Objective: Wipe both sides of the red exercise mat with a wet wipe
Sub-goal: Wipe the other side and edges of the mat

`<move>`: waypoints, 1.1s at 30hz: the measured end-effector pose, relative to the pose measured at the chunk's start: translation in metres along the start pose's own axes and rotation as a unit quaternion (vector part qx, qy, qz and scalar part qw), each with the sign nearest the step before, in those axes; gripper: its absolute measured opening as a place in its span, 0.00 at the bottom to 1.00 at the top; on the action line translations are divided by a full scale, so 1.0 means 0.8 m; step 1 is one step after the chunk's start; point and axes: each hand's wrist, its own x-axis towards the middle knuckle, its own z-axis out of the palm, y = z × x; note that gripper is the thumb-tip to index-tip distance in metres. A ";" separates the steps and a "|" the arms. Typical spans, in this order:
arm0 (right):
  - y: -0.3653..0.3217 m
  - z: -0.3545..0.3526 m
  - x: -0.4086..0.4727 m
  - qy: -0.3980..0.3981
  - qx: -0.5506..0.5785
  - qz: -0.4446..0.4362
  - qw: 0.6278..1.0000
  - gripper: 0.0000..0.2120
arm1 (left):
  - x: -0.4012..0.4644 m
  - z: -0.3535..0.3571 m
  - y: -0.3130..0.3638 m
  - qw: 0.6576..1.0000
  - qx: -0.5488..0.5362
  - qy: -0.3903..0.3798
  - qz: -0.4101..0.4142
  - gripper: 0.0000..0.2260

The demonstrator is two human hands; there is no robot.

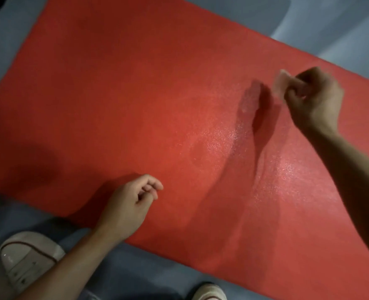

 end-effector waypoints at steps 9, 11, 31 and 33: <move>-0.072 0.068 -0.135 -0.254 0.012 -0.282 0.925 0.13 | -0.019 0.026 -0.008 0.999 -0.022 0.035 -0.009 0.12; -0.098 0.061 -0.230 -0.356 0.011 -0.398 0.845 0.18 | -0.021 0.028 -0.010 0.999 -0.023 0.039 -0.005 0.11; -0.145 0.102 -0.214 -0.305 0.033 -0.494 0.813 0.15 | 0.028 -0.062 0.003 0.996 0.066 0.028 0.061 0.10; -0.147 0.101 -0.230 -0.320 0.022 -0.578 0.750 0.12 | 0.032 -0.079 0.004 0.992 0.095 0.009 0.080 0.11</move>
